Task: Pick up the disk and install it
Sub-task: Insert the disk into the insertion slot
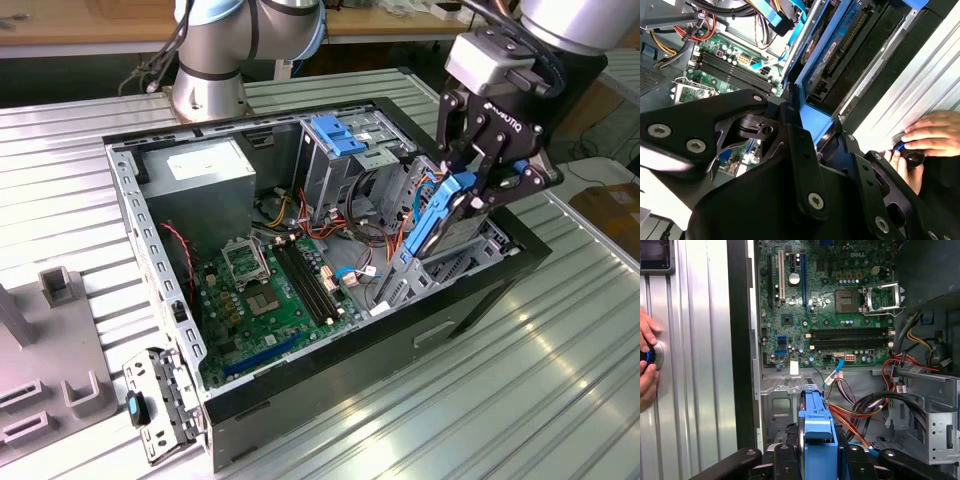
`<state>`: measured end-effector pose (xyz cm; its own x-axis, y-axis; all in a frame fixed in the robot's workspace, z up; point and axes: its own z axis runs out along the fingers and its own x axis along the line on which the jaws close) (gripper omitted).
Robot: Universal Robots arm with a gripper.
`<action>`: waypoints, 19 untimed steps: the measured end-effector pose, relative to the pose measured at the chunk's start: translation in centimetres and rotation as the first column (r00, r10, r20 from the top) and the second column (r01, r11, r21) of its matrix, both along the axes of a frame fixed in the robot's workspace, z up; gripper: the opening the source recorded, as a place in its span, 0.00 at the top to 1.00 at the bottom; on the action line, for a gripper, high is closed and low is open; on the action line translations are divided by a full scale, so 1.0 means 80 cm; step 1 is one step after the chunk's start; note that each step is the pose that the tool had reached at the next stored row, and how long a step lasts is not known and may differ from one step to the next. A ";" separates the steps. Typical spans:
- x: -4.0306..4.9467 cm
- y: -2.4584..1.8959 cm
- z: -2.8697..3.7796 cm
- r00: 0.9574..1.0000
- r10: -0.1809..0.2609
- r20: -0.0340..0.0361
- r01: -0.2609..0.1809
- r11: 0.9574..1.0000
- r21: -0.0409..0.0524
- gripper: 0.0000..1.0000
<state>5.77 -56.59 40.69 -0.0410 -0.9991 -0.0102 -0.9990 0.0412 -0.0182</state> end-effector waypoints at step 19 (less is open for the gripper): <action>0.000 -0.0002 -0.0367 1.000 0.000 0.000 0.000 1.000 0.000 0.63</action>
